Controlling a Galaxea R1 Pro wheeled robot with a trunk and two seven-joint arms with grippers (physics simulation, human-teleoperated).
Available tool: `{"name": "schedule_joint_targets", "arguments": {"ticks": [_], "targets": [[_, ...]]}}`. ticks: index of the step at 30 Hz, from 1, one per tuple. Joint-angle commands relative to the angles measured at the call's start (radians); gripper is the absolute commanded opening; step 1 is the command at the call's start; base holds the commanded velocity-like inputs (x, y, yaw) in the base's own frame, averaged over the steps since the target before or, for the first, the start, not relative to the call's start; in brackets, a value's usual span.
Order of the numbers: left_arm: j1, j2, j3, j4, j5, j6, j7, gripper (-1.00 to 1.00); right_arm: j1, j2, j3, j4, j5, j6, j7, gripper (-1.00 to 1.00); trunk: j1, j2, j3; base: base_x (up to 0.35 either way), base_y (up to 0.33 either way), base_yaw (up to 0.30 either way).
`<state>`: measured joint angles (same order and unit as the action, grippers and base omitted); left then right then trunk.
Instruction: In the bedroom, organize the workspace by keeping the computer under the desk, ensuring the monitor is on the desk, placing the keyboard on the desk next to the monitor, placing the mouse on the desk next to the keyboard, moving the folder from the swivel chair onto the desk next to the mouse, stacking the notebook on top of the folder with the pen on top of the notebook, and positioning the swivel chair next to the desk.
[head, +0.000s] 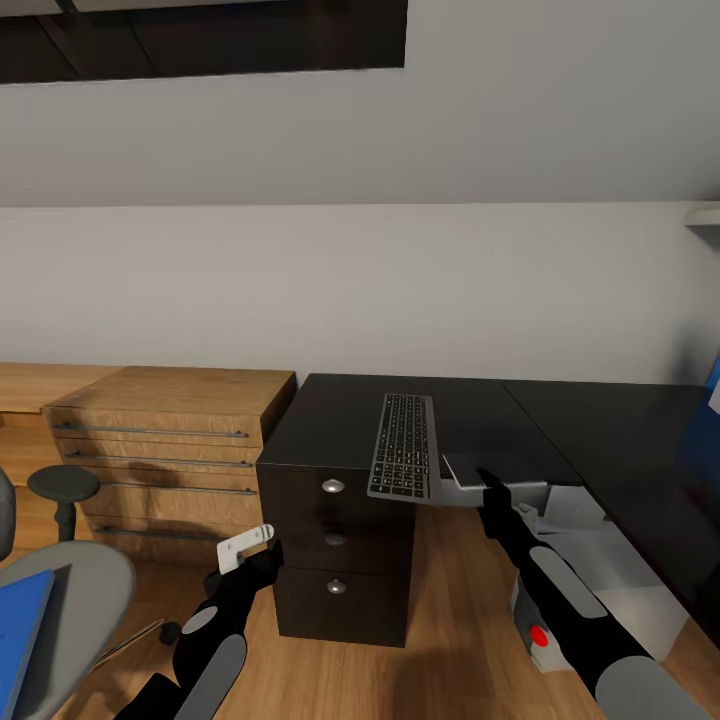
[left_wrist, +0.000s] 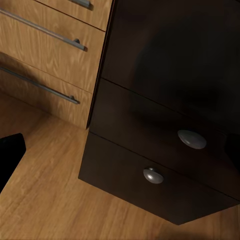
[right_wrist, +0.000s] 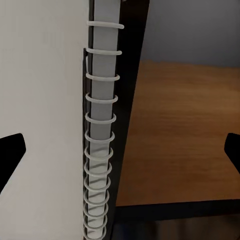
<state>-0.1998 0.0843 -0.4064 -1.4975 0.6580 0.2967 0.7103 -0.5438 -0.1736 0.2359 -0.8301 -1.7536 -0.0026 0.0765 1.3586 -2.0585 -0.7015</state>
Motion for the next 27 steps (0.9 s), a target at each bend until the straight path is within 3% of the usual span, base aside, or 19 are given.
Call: {"name": "schedule_joint_targets", "arguments": {"ticks": [1,16,27], "targets": [[-0.001,0.001,-0.002,-0.001,0.005,0.003,0.008,1.0,-0.001,-0.001,0.003,0.0,-0.01,0.0,0.005,1.0,0.0,-0.001,-0.001,0.0,0.0,0.0],[-0.001,0.0,-0.003,-0.001,0.005,0.003,0.007,1.0,-0.001,-0.002,0.003,-0.002,-0.01,0.0,0.008,1.0,0.0,-0.001,-0.001,0.0,0.0,0.0],[-0.001,0.0,-0.006,-0.001,0.001,0.002,0.008,1.0,-0.001,-0.003,0.003,-0.006,-0.01,0.0,0.008,1.0,-0.042,0.076,0.033,0.0,0.0,0.0]]}}
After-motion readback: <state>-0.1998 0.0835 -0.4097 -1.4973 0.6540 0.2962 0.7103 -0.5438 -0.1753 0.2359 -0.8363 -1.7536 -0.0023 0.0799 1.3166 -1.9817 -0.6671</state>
